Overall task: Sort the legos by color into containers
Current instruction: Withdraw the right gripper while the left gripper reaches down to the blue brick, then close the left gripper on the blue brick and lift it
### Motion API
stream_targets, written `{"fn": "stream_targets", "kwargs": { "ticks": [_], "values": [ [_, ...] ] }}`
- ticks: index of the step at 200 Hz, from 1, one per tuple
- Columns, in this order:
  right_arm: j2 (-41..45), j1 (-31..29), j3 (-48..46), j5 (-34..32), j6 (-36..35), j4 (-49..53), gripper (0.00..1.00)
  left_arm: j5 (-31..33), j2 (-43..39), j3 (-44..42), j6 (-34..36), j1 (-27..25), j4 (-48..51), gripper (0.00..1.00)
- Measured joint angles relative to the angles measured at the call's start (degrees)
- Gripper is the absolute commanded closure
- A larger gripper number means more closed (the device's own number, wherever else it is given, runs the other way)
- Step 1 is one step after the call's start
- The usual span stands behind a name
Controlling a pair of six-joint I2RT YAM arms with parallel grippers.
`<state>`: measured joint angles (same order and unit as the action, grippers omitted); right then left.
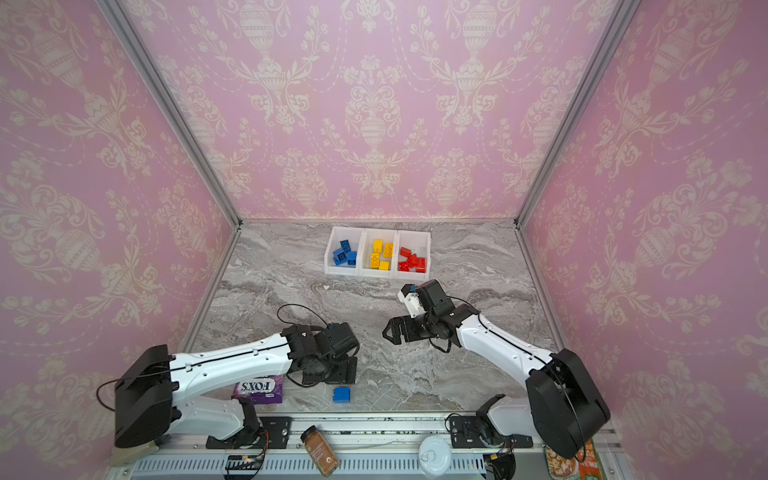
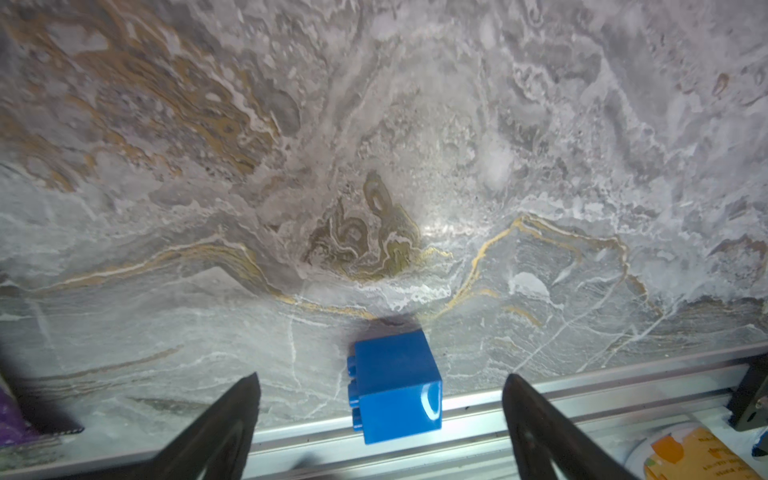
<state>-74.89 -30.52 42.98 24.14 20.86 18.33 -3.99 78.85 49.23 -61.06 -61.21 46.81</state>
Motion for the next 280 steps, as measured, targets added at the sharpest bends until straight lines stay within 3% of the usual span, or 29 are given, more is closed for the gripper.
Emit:
{"fn": "stream_targets", "kwargs": {
  "ticks": [31, 61, 125, 280],
  "values": [
    [1.6, 0.0, -0.5, 0.8, 0.0, 0.1, 0.00, -0.7, 0.1, -1.8, -5.0, -4.3, -1.5, 0.12],
    [2.9, 0.4, -1.3, 2.3, 0.0, 0.4, 0.00, -0.8, 1.2, -2.5, -7.6, -4.6, -2.6, 0.14],
    [4.1, 2.0, -5.2, 6.6, 0.4, -1.2, 0.00, -0.8, 3.9, -2.4, -7.9, -4.6, -4.1, 0.22],
    [4.5, 3.0, -5.3, 7.6, 0.4, -1.6, 0.00, -2.4, 6.5, -2.3, -8.0, -4.6, -5.9, 0.58]
  ]
}}
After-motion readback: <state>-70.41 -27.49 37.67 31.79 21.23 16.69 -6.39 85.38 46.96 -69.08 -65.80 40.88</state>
